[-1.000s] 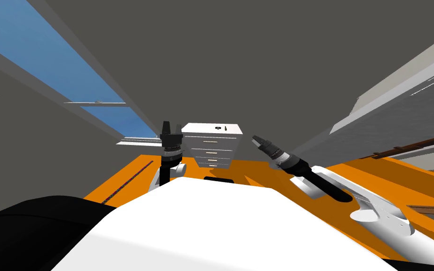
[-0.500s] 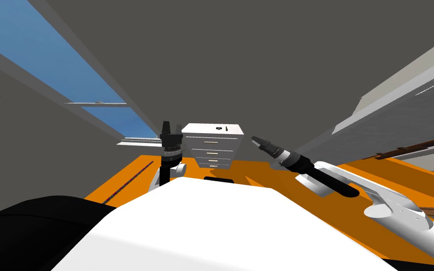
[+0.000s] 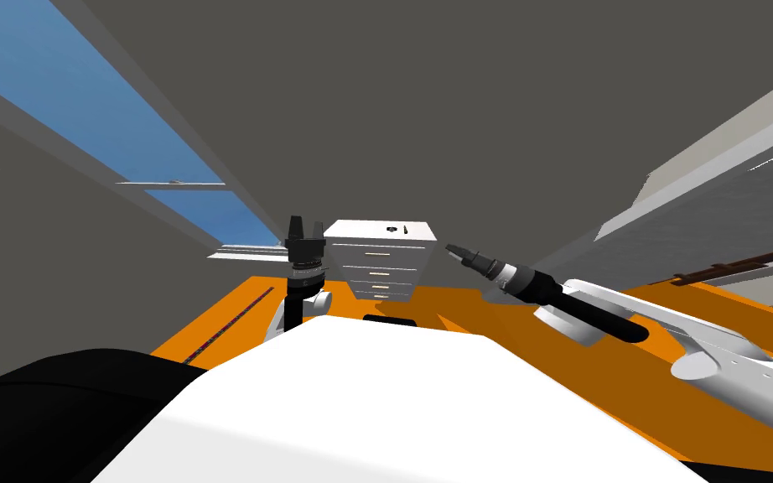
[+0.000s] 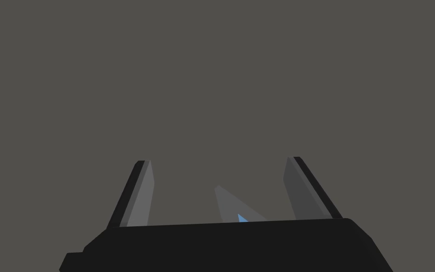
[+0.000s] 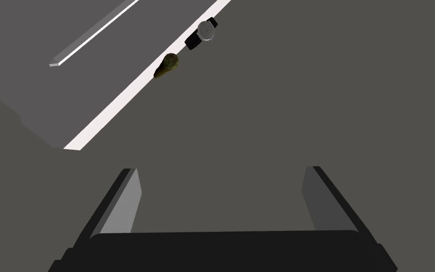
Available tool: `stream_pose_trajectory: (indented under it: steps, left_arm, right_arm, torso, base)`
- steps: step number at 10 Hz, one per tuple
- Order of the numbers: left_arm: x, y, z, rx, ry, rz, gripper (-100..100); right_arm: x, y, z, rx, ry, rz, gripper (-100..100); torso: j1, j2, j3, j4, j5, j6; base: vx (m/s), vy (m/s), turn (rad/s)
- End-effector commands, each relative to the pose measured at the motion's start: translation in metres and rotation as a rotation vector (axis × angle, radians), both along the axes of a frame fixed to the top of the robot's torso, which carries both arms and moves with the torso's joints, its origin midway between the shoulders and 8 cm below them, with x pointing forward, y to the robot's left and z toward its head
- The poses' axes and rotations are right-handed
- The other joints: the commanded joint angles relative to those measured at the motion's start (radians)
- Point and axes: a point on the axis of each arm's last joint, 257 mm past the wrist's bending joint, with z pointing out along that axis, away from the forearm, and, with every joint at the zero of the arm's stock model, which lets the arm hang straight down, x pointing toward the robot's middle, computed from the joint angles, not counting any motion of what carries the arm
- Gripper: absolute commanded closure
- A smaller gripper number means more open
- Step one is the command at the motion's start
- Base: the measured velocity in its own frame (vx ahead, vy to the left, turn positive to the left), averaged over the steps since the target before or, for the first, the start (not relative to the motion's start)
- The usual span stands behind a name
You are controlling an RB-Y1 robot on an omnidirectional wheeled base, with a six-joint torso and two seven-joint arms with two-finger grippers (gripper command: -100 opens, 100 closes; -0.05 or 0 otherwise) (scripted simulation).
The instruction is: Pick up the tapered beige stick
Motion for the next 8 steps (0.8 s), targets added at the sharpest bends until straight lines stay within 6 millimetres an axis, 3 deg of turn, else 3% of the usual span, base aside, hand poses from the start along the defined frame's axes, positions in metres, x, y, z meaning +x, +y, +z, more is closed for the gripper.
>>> stream_pose_trajectory:
  steps: [1, 8]
  left_arm:
    - [0.000, 0.000, 0.000, 0.000, 0.000, 0.000, 0]
    - [0.000, 0.000, 0.000, 0.000, 0.000, 0.000, 0]
  right_arm:
    - [0.004, -0.004, -0.003, -0.025, 0.028, -0.005, -100]
    - [0.011, -0.009, -0.014, -0.172, 0.104, 0.027, -100]
  torso:
    - [0.000, 0.000, 0.000, 0.000, 0.000, 0.000]
    - [0.003, -0.001, -0.001, 0.000, 0.000, 0.000]
  base:
    - [0.019, 0.031, 0.014]
    - [0.019, 0.033, 0.006]
